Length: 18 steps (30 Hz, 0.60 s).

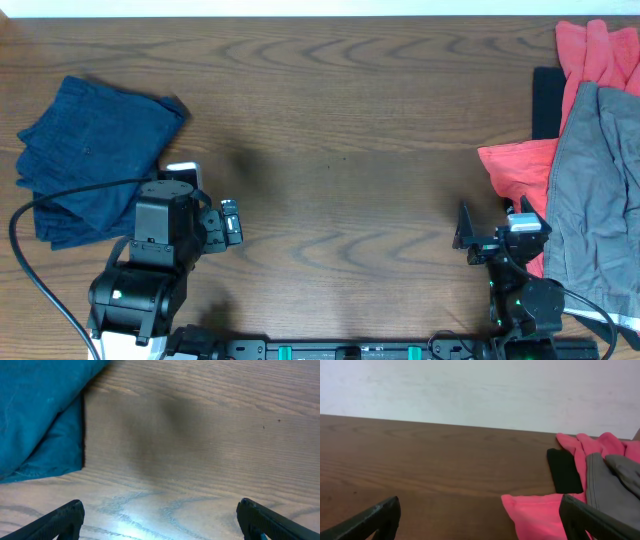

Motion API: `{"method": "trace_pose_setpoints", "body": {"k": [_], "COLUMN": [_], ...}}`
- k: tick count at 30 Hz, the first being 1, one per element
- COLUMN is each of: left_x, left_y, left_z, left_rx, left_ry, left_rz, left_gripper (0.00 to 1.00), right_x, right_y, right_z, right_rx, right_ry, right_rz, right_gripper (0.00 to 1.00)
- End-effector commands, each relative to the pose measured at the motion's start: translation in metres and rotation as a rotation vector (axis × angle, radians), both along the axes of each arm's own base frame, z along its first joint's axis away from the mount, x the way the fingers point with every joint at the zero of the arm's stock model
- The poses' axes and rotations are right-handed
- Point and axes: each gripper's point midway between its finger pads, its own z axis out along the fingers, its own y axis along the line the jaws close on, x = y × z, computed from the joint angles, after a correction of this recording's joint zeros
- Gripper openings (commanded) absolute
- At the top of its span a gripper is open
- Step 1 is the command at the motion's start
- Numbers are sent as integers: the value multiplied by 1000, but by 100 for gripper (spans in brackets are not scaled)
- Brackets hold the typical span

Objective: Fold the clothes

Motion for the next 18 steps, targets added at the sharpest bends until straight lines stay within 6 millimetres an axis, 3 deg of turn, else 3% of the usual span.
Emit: {"method": "trace_pose_setpoints", "body": {"k": [1,11,18], "left_x": [0,-25,-26], "left_y": [2,19,29], "left_z": [2,0,-24], "left_rx": [-1,-31,-37], "left_ry": [-10,-44,-183], "left_rz": [15,84,130], "left_gripper": [98,98,98], "right_x": [0,0,0], "right_y": [2,2,2], "right_z": [0,0,0], "right_rx": [-11,-10,-10], "right_ry": [-3,-3,-2], "right_rz": [10,10,10], "right_gripper": [99,99,99]}}
